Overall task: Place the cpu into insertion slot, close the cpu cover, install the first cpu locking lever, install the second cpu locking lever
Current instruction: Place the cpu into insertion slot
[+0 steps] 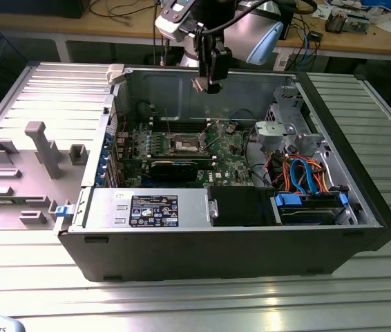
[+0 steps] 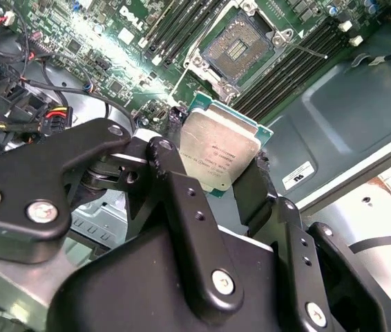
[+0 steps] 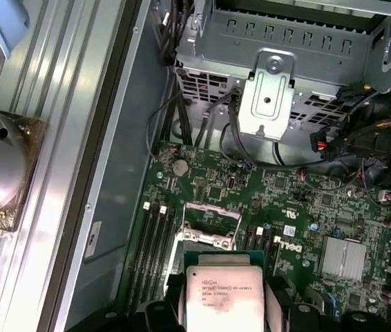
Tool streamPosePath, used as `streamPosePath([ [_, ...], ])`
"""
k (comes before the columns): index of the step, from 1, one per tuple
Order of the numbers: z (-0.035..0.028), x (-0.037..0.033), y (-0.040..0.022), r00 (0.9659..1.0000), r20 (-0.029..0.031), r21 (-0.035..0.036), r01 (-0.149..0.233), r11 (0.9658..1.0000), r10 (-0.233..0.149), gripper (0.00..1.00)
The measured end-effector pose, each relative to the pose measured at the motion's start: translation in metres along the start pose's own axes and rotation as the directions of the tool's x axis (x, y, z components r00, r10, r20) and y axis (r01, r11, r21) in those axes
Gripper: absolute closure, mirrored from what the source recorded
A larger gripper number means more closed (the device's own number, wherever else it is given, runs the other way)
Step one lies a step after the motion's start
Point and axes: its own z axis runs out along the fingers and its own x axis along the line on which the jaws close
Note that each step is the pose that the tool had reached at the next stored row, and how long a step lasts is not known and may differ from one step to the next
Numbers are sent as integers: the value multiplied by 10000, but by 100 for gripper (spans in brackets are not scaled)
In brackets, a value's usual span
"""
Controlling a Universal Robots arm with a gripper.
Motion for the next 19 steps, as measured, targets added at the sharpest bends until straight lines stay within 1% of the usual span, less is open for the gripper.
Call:
streamPosePath([
  [2, -2, 7, -29, 9999, 11, -3, -124, 9999, 124, 46],
  [4, 0, 8, -35, 9996, 27, -5, -289, 9996, 289, 46],
  [6, 5, 7, -37, 9985, 47, -13, -549, 9985, 549, 46],
  [9, 16, 9, -43, 9941, 94, -25, -1078, 9942, 1078, 46],
  [10, 22, 13, -64, 9926, 106, -29, -1205, 9927, 1206, 46],
  [12, 26, 25, -118, 9915, 113, -34, -1298, 9915, 1298, 46],
  [14, 25, 35, -164, 9911, 115, -35, -1328, 9911, 1329, 46],
  [17, 25, 38, -182, 9908, 120, -33, -1351, 9908, 1352, 46],
  [19, 37, 39, -186, 9887, 130, -38, -1492, 9888, 1492, 46],
])
